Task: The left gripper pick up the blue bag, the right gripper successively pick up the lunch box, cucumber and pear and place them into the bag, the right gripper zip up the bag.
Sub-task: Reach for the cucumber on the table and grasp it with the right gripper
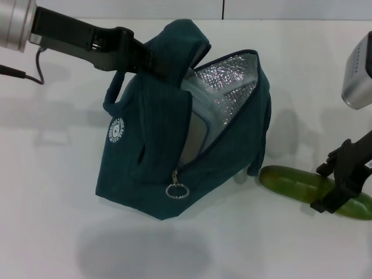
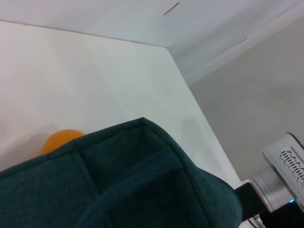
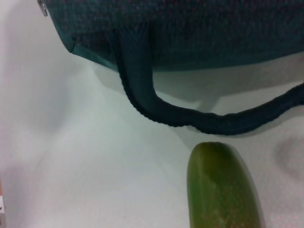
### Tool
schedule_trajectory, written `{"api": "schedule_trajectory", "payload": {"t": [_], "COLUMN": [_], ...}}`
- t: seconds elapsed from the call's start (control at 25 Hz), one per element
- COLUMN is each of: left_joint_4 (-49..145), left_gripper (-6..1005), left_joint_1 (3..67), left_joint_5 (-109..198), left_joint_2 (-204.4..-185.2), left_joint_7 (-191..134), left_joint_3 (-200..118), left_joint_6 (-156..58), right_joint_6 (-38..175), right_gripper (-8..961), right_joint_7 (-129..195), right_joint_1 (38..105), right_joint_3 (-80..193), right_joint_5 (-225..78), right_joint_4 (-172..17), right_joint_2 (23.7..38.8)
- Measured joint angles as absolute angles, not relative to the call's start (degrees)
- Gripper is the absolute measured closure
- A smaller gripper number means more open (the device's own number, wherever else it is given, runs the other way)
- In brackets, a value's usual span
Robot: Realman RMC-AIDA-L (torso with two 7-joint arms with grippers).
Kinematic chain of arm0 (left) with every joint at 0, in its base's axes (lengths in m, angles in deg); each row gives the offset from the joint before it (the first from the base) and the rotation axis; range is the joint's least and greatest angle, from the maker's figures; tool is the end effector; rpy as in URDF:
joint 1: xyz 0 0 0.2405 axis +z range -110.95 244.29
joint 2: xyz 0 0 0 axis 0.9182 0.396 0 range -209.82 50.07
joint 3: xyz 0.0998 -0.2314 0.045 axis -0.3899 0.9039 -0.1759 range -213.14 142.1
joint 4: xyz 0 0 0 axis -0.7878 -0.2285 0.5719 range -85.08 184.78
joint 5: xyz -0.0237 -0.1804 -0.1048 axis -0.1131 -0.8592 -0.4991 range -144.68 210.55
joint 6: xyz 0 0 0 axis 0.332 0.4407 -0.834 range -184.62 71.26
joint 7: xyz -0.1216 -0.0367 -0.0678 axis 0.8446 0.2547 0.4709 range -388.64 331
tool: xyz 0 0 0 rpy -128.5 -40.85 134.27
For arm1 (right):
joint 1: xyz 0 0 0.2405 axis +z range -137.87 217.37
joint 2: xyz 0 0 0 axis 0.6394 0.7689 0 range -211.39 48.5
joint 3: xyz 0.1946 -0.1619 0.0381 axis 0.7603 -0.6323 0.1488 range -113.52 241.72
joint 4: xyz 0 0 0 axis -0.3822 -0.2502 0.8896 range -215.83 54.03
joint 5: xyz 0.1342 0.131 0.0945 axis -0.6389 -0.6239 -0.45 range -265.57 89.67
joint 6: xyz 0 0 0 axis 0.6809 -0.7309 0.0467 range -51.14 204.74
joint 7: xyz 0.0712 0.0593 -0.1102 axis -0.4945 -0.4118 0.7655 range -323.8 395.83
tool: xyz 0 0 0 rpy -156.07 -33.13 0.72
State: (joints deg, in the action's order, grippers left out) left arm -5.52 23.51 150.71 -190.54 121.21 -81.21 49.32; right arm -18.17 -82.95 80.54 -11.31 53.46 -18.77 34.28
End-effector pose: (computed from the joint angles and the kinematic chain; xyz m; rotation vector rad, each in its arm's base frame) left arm -0.1638 0.3725 0.0829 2.5987 1.5903 0.4302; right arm 0.1949 0.3541 -0.0040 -2.9905 0.5354 -0.6043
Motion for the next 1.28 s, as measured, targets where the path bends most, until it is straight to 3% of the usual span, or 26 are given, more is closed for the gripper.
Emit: {"api": "schedule_trajectory", "payload": {"t": [1.28], "left_joint_4": [-5.5], "left_gripper": [955], "left_joint_1": [23.4], "left_joint_5": [150.7], "left_joint_2": [-190.61], "left_joint_7": [121.0], "left_joint_3": [-81.2], "left_joint_6": [49.4], "right_joint_6": [-15.1], "right_gripper": [96], "right_joint_7": [-82.6], "right_joint_1": [80.8], "right_joint_3": [-15.3], "right_joint_5": [54.1], "right_joint_4": [-20.7], "right_joint_2": [34.12]}}
